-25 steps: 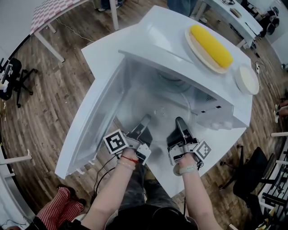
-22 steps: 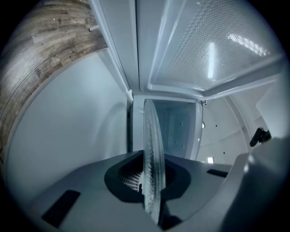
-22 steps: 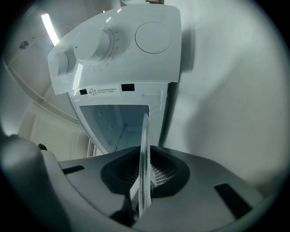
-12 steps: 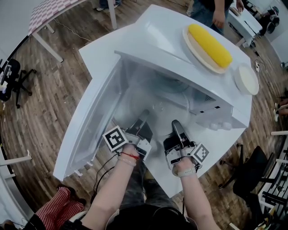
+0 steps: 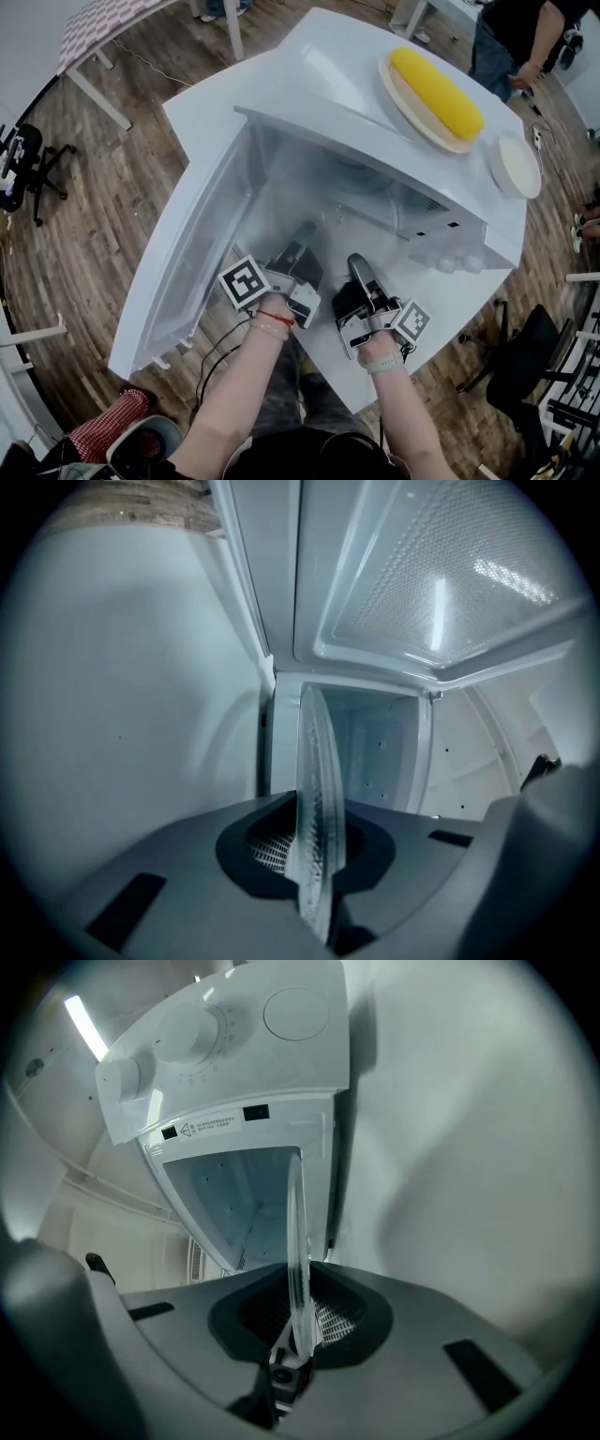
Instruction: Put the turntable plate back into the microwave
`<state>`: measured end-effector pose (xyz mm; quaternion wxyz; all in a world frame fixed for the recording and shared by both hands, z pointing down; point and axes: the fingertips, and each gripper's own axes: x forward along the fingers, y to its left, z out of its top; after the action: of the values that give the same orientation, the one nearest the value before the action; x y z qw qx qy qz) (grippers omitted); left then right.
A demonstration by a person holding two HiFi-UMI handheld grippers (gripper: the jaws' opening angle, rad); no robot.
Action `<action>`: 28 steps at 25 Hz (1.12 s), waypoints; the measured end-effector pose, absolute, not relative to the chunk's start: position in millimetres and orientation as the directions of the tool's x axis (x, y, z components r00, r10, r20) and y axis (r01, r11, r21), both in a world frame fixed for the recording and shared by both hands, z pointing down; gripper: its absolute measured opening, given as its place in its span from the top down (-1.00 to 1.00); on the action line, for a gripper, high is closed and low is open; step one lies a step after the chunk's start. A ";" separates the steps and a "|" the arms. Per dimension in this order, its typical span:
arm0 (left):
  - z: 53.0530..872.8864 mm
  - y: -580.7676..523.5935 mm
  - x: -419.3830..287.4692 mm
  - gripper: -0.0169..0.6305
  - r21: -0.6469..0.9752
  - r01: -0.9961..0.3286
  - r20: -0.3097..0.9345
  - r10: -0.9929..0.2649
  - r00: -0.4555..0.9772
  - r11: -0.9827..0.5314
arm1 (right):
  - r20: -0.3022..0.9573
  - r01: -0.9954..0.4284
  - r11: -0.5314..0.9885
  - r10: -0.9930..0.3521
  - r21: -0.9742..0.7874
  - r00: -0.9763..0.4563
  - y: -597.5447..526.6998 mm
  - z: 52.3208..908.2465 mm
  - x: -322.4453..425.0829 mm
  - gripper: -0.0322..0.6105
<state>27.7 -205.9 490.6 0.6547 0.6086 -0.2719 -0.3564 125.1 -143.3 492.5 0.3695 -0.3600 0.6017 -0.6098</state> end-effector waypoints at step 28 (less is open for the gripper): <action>483.0 -191.9 32.7 0.85 0.987 0.161 -0.116 -0.790 0.602 -0.022 | 0.009 0.018 -0.020 -0.885 -1.000 -0.465 -148.7 488.6 124.4 0.78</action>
<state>32.7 -191.9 483.0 0.6508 0.6146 -0.2559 -0.3651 124.4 -148.7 488.6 0.3677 -0.3639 0.5958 -0.6143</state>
